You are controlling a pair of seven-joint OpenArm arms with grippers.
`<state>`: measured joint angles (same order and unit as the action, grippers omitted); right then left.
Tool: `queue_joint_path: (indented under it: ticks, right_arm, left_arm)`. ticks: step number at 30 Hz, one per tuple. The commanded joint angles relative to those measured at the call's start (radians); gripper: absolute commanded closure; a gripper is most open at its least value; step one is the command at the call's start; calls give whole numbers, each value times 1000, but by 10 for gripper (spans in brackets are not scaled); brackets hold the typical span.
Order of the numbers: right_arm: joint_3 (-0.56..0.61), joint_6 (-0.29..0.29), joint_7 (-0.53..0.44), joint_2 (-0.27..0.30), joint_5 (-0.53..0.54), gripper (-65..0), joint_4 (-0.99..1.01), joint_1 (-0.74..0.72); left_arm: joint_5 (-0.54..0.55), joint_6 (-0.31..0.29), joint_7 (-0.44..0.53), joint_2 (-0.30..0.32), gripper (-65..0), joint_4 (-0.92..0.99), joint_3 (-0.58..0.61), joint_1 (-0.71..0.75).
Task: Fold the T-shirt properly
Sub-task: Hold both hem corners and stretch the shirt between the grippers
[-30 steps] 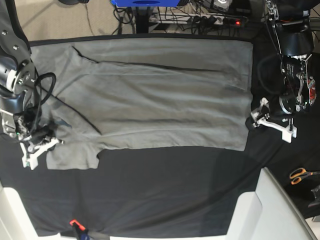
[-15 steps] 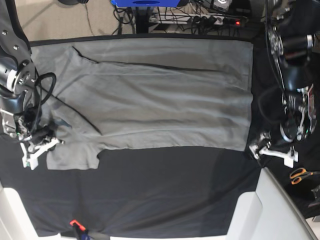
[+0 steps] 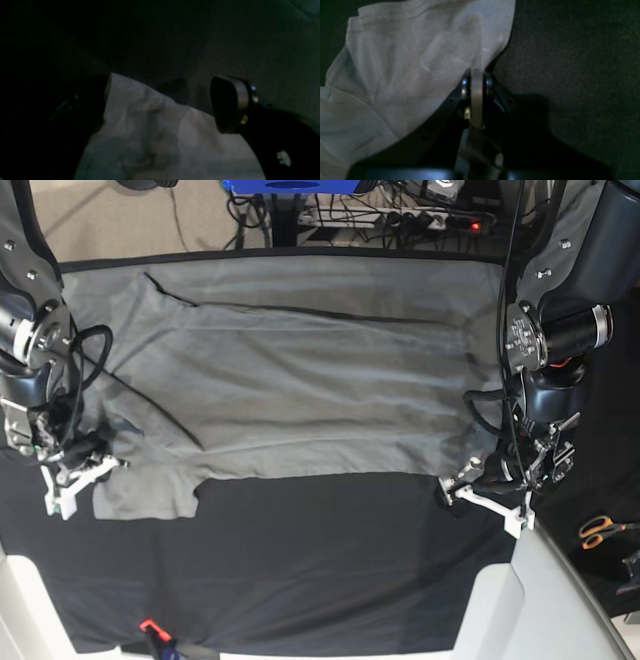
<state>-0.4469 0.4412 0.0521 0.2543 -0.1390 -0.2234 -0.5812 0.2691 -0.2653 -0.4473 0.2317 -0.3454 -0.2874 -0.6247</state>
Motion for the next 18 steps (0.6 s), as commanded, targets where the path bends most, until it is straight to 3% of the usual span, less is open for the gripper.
queue_joint_path:
  ticks: [1,8,10,18]
  right_arm:
    - [0,3,-19,18,8,0,-15,-30]
    - [0,3,-19,18,8,0,-15,-18]
    - [0,3,-19,18,8,0,-15,-18]
    - [0,3,-19,18,8,0,-15,-4]
  left_arm:
    - [-6,8,-21,-1,-624,-1,-2,1]
    - [-6,8,-18,5,-620,-2,-2,12]
    - [-6,8,-18,7,-578,-2,-2,12]
    - [-4,14,51,18,-72,2,-2,52]
